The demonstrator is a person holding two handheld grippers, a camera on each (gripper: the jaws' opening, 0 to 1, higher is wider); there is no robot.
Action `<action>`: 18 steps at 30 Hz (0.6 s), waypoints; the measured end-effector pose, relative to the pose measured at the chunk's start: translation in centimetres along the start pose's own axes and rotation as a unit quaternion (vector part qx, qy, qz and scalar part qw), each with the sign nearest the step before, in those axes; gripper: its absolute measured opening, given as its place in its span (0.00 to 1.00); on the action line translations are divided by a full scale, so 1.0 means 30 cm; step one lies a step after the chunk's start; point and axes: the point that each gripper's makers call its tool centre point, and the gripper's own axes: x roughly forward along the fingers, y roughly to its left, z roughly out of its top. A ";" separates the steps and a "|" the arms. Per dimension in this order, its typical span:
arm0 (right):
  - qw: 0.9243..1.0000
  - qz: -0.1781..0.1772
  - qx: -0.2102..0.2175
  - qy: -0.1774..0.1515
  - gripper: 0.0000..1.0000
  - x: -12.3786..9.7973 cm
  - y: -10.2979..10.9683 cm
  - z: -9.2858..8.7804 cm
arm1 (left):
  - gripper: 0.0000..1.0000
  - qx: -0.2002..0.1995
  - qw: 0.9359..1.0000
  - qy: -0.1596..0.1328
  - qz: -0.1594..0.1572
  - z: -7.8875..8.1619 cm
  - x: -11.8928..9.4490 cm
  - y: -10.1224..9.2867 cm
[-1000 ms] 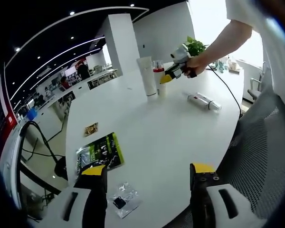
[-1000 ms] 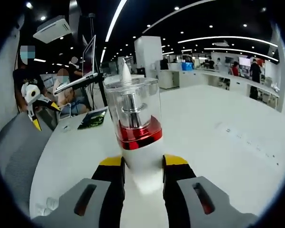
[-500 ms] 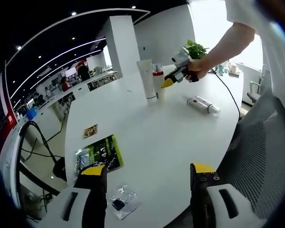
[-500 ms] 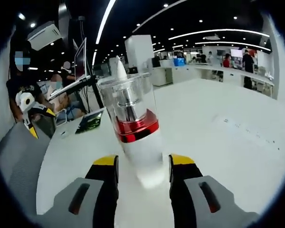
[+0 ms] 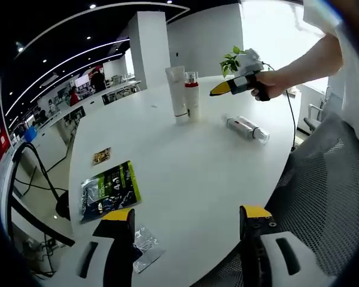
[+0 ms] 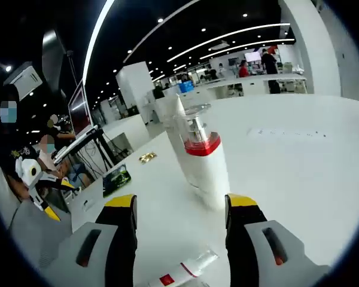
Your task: Arrange the skincare products in the storage area until every visible bottle or jar stands upright without overlapping.
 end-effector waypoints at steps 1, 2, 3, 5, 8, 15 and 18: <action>1.000 -0.006 0.003 -0.006 0.61 -0.020 0.023 0.003 | 0.73 0.002 1.000 -0.001 0.000 0.002 0.000 -0.001; 1.000 -0.011 0.004 -0.009 0.63 -0.032 0.039 0.002 | 0.73 0.000 1.000 -0.001 -0.002 0.002 0.000 -0.001; 1.000 -0.013 0.004 -0.008 0.64 -0.042 0.056 -0.001 | 0.74 -0.002 1.000 -0.001 -0.003 0.002 0.000 -0.002; 1.000 -0.022 0.005 -0.003 0.65 -0.064 0.091 -0.017 | 0.75 -0.004 1.000 -0.001 -0.003 0.002 0.000 -0.001; 0.999 -0.037 0.028 0.004 0.68 -0.090 0.123 -0.054 | 0.75 -0.004 1.000 0.000 -0.003 0.000 0.000 -0.003; 0.997 -0.076 0.019 0.025 0.66 -0.140 0.154 -0.125 | 0.75 0.002 1.000 0.030 0.000 -0.038 0.014 -0.002; 0.996 -0.082 0.014 0.035 0.64 -0.160 0.181 -0.149 | 0.75 -0.001 1.000 0.026 -0.002 -0.032 0.009 -0.003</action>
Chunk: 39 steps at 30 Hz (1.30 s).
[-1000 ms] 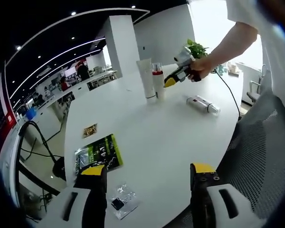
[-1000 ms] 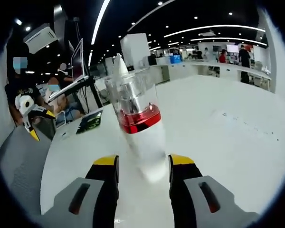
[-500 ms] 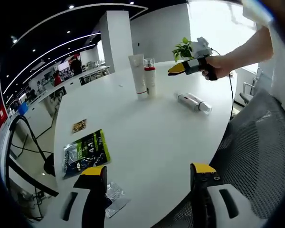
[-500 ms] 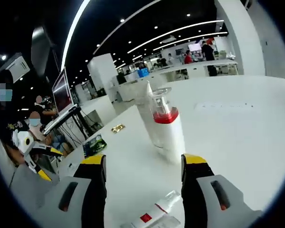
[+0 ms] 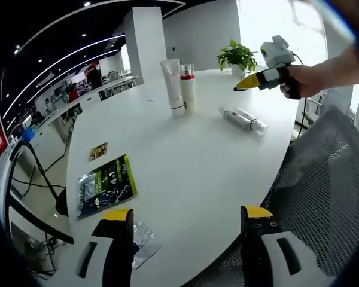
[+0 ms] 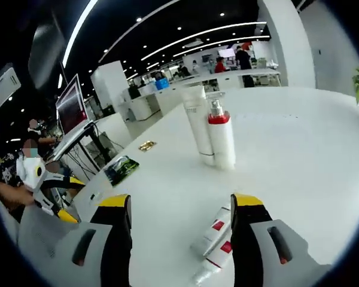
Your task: Arrange the skincare products in the storage area until every visible bottle or jar stands upright without overlapping.
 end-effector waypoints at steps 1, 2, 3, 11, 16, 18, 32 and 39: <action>1.000 -0.002 -0.002 0.006 0.63 -0.005 0.006 -0.012 | 0.75 -0.001 1.000 -0.001 -0.001 0.001 0.000 -0.002; 1.000 0.000 -0.007 0.012 0.62 -0.006 0.015 -0.027 | 0.75 0.000 1.000 -0.001 -0.002 0.001 0.000 -0.004; 0.999 0.006 -0.016 0.034 0.61 -0.012 0.036 -0.060 | 0.75 0.001 1.000 0.000 -0.003 0.000 0.001 -0.006; 0.993 -0.030 -0.065 0.094 0.54 -0.058 0.019 -0.175 | 0.75 -0.002 1.000 0.010 -0.011 -0.012 0.000 -0.018; 0.990 0.025 -0.071 0.121 0.55 -0.085 0.126 -0.230 | 0.72 -0.001 1.000 0.016 -0.014 -0.020 -0.008 -0.024; 0.984 0.006 -0.120 0.131 0.55 -0.092 0.111 -0.229 | 0.72 0.001 1.000 0.010 -0.015 -0.013 -0.013 -0.026; 0.970 -0.026 -0.191 0.146 0.55 -0.089 0.112 -0.264 | 0.71 -0.009 1.000 0.020 0.012 -0.019 -0.008 0.010; 0.985 -0.029 -0.117 0.125 0.53 -0.092 0.084 -0.222 | 0.69 -0.003 0.999 0.043 0.011 -0.049 -0.006 0.010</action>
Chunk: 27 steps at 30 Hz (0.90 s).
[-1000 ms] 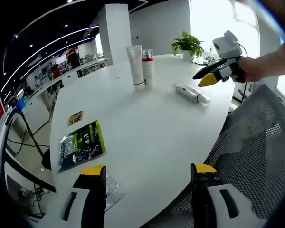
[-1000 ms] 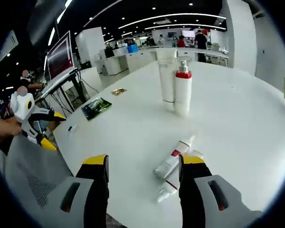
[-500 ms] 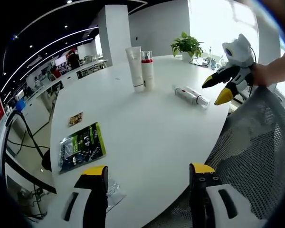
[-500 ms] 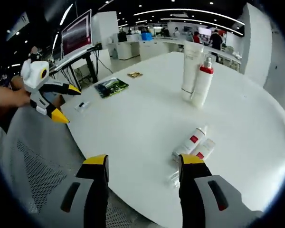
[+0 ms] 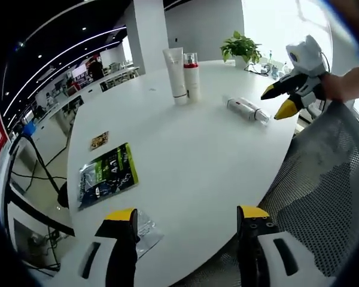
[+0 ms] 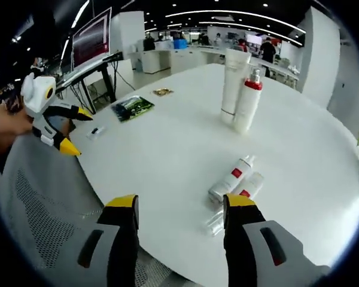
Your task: Arrange the skincare products in the storage area until every visible bottle or jar stands upright without overlapping.
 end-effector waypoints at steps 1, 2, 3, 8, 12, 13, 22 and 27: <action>1.000 -0.001 0.001 -0.007 0.50 -0.003 -0.016 0.012 | 0.69 0.001 1.000 0.003 0.000 -0.004 0.000 -0.001; 1.000 -0.002 0.016 -0.010 0.48 0.002 -0.031 0.020 | 0.69 0.005 1.000 0.008 -0.001 -0.011 0.000 -0.002; 1.000 -0.001 0.021 -0.003 0.46 0.011 -0.043 0.019 | 0.69 0.007 1.000 0.012 0.000 -0.017 0.000 -0.004; 0.999 -0.005 0.047 0.022 0.43 0.082 -0.135 0.027 | 0.69 0.016 1.000 0.026 -0.008 -0.031 0.008 -0.015; 0.996 -0.023 0.086 0.029 0.39 0.145 -0.243 0.045 | 0.68 0.018 0.999 0.033 0.001 -0.040 0.004 -0.006; 0.995 -0.022 0.090 0.027 0.39 0.157 -0.266 0.060 | 0.68 0.020 0.999 0.033 0.003 -0.040 0.004 -0.003; 0.991 -0.032 0.119 0.052 0.37 0.256 -0.366 0.101 | 0.63 0.024 0.999 0.036 0.014 -0.043 0.007 0.019; 0.987 -0.025 0.133 0.086 0.33 0.277 -0.331 0.060 | 0.63 0.026 0.999 0.042 0.016 -0.055 0.015 0.027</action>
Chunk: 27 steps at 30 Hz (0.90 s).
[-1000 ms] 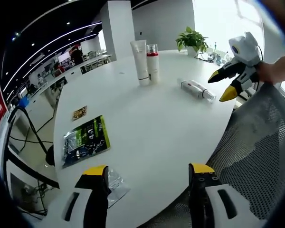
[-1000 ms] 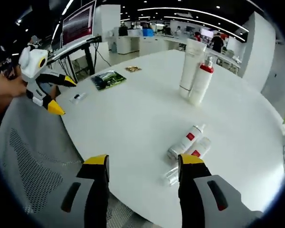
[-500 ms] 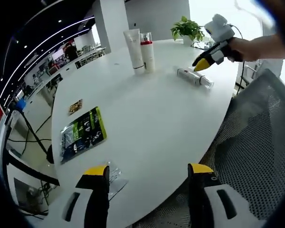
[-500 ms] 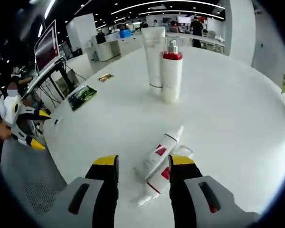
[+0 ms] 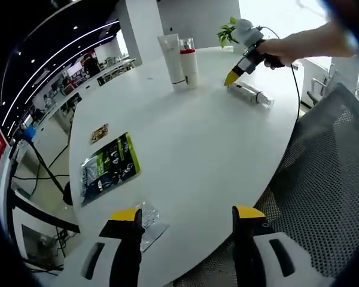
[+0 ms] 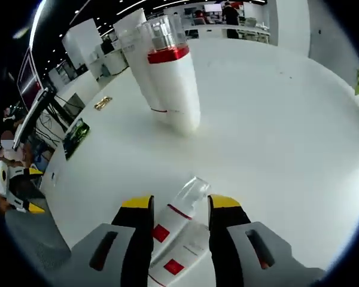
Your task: Arrange the skincare products in the storage area until every visible bottle or jar stands upright without overlapping.
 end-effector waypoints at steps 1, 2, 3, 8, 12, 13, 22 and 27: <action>1.000 0.000 0.000 0.002 0.33 0.000 0.004 -0.004 | 0.63 0.000 1.000 0.000 0.001 -0.001 0.001 0.002; 1.000 0.001 -0.001 0.006 0.33 0.003 0.011 -0.012 | 0.63 0.000 1.000 0.001 0.002 -0.002 0.002 0.004; 1.000 0.000 -0.001 0.007 0.32 0.002 0.017 -0.015 | 0.62 0.000 1.000 0.000 0.003 -0.002 0.002 0.006; 1.000 0.000 -0.021 0.007 0.30 0.023 0.033 -0.007 | 0.62 0.000 1.000 0.007 0.007 -0.012 0.007 0.012; 1.000 0.005 -0.019 -0.001 0.23 0.076 0.016 0.010 | 0.62 -0.001 1.000 0.010 0.007 -0.016 0.009 0.013; 1.000 0.005 -0.021 -0.003 0.22 0.092 0.012 0.012 | 0.62 -0.002 1.000 0.010 0.007 -0.017 0.010 0.013; 0.998 0.034 -0.039 -0.025 0.20 0.121 0.061 0.036 | 0.64 -0.019 1.000 -0.009 0.000 0.008 -0.001 0.006; 0.993 0.083 -0.021 -0.080 0.20 0.065 0.149 0.109 | 0.65 -0.032 0.998 -0.050 -0.007 0.085 -0.028 -0.007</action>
